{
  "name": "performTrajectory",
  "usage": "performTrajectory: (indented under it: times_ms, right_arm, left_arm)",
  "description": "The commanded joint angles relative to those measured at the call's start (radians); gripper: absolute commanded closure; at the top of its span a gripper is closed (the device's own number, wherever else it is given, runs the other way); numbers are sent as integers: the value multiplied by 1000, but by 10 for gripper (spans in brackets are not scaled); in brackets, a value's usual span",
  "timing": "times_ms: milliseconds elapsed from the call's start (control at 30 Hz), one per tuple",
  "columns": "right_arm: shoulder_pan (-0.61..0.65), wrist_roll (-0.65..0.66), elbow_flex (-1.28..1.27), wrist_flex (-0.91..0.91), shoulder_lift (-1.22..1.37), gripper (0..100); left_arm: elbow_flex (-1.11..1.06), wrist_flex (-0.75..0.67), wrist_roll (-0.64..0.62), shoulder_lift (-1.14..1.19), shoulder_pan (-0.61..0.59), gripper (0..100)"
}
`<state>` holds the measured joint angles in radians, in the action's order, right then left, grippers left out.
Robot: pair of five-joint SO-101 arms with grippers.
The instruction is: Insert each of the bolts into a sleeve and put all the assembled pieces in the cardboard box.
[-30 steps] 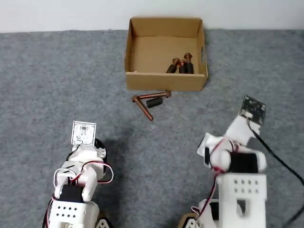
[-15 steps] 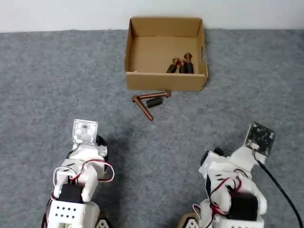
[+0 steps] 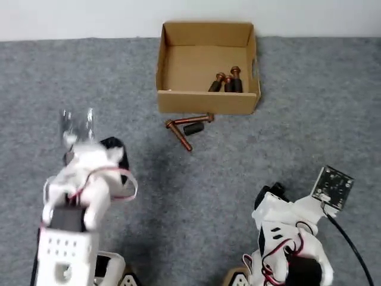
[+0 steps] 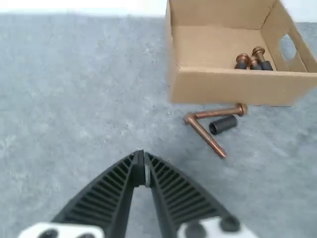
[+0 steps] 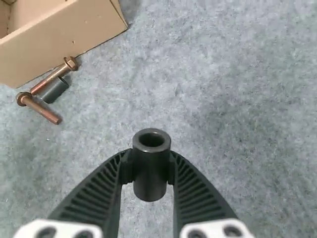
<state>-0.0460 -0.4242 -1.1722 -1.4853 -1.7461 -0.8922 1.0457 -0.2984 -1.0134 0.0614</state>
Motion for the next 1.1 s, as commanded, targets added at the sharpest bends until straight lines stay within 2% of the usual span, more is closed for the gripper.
performTrajectory:
  times_ms: [0,233,500,633,733,1067]
  right_arm:
    - [-5,11,6,25,-1,991]
    - [-5,11,6,25,-1,991]
    - [-12,11,6,25,-2,991]
    - [-12,11,6,25,-2,991]
    - [-12,11,6,25,-2,991]
    - [-12,11,6,25,-2,991]
  left_arm:
    - [251,86,-89,284,64,995]
    - [544,196,-292,730,170,995]
    - [897,331,-334,1171,184,990]
    - [1092,419,-404,1343,187,900]
    - [1222,436,-423,1444,186,860]
    - [1512,437,-425,1709,186,860]
